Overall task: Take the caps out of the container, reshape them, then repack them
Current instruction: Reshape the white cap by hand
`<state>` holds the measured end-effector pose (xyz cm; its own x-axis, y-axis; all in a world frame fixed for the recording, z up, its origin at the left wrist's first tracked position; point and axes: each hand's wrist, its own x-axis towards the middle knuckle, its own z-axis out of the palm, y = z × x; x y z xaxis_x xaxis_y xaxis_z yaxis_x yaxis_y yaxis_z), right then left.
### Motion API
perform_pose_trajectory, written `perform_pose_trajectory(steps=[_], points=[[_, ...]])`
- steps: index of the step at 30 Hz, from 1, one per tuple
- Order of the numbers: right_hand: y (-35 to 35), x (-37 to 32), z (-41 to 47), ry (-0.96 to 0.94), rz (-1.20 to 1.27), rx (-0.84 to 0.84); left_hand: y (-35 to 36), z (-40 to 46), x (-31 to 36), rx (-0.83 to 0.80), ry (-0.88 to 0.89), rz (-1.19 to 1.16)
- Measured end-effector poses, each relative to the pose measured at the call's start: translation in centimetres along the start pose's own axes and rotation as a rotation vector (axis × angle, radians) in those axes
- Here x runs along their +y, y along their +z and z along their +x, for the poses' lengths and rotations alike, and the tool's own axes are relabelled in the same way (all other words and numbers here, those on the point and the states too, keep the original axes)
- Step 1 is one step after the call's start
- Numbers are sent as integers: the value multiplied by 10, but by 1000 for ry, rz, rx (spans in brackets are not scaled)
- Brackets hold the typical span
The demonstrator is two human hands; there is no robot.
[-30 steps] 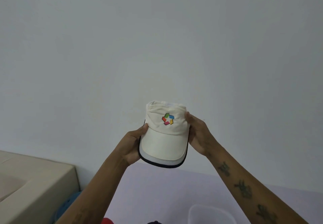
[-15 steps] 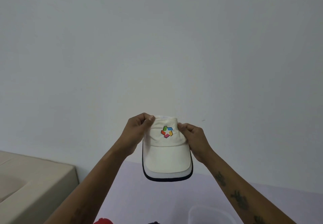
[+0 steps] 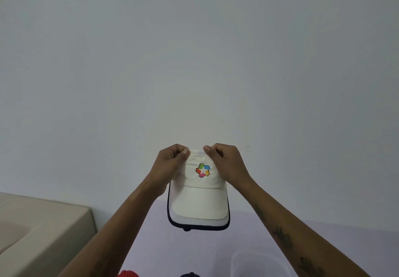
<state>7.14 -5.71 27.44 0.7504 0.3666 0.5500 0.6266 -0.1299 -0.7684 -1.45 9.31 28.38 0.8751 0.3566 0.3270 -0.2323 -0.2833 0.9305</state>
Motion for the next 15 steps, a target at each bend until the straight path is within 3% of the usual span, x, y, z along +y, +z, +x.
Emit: perform_pose_trajectory(steps=[9, 15], points=[[4, 10, -5, -82, -11, 69, -6, 0, -9, -12, 25, -3], [1, 11, -11, -139, -39, 65, 3, 4, 4, -42, 164, 283]])
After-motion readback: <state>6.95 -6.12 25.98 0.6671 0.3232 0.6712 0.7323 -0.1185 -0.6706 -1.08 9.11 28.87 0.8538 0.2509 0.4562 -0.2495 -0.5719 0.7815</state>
